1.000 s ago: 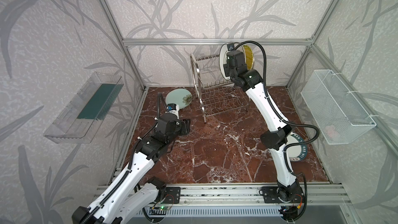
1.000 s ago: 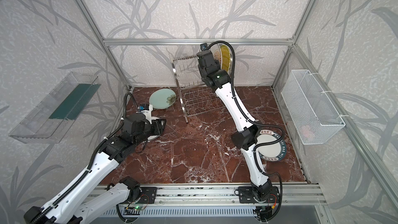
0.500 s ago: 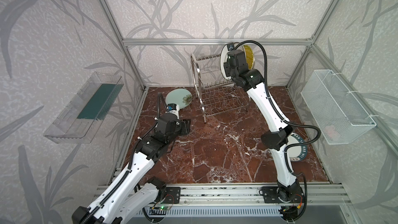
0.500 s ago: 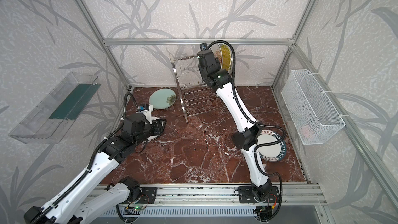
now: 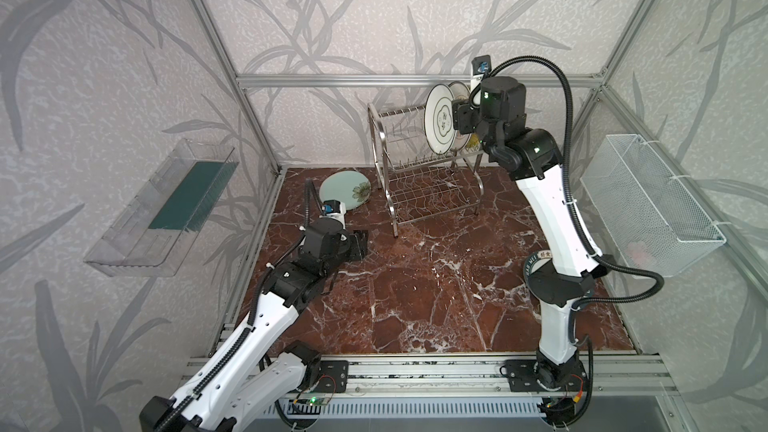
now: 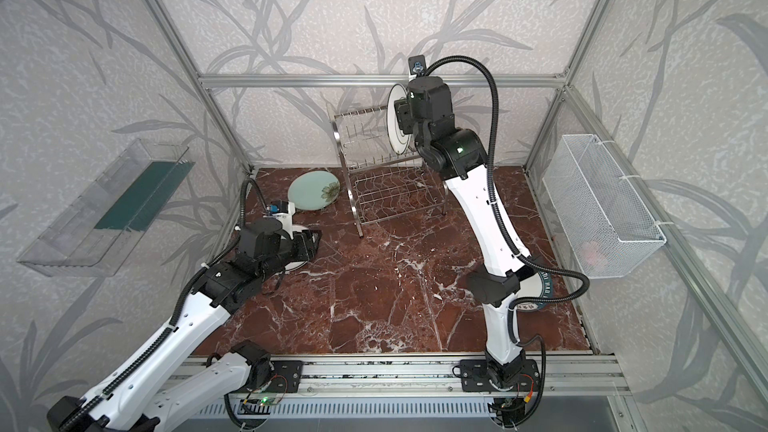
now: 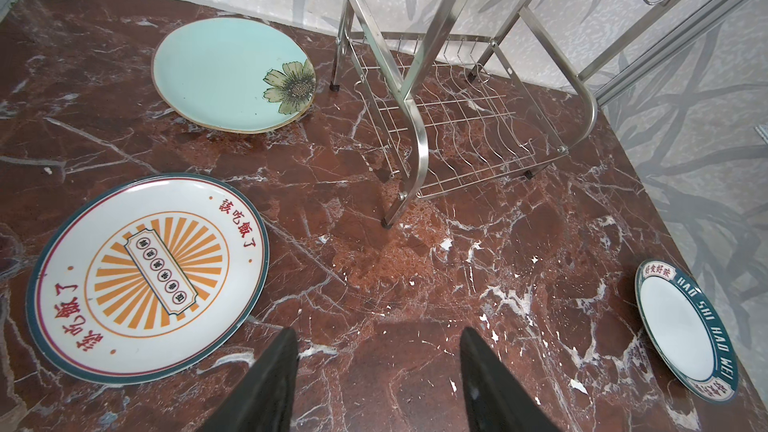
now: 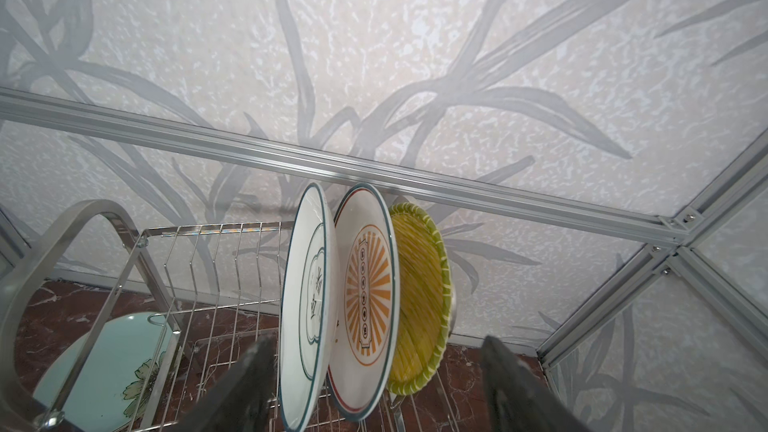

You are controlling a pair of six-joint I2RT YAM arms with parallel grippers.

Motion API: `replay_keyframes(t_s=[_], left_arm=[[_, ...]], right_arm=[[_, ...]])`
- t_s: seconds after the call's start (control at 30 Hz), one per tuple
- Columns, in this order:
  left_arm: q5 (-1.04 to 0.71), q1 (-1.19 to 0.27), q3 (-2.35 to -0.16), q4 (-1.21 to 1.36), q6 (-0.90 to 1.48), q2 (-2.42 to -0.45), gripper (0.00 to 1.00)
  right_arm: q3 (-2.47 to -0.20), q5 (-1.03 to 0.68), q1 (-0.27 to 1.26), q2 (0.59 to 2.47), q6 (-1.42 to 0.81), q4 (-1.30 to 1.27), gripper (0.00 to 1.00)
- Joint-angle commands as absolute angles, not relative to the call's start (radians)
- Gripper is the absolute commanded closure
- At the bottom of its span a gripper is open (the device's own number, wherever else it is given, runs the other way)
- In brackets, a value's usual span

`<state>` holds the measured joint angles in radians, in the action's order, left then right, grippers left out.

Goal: Load the plates into the dish rack
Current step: 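Open the right gripper and withdraw it from the rack toward the table, then lower the left gripper onto the rim of the red-text sunburst plate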

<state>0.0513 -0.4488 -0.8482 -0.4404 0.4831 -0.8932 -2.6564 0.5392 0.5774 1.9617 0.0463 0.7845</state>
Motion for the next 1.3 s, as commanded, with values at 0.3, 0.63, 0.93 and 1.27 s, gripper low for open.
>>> replay_keyframes(t_s=[0.3,0.63,0.93,1.27], left_arm=[[0.052,-0.444,-0.899,-0.444,0.482,-0.951,0.38],[0.009,-0.445,-0.915,-0.409,0.489,-1.033,0.38],[-0.01,-0.444,-0.929,-0.413,0.529,-1.147,0.38],[0.015,-0.44,-0.938,-0.443,0.568,-1.26,0.38]], right_arm=[[-2.092,0.417,0.538,1.554,0.007,0.649,0.12],[-1.581,0.325,0.504,1.262,-0.1,0.521,0.11],[-1.244,0.218,0.495,1.168,-0.232,0.506,0.1],[-0.969,0.134,0.493,1.095,-0.404,0.443,0.1]])
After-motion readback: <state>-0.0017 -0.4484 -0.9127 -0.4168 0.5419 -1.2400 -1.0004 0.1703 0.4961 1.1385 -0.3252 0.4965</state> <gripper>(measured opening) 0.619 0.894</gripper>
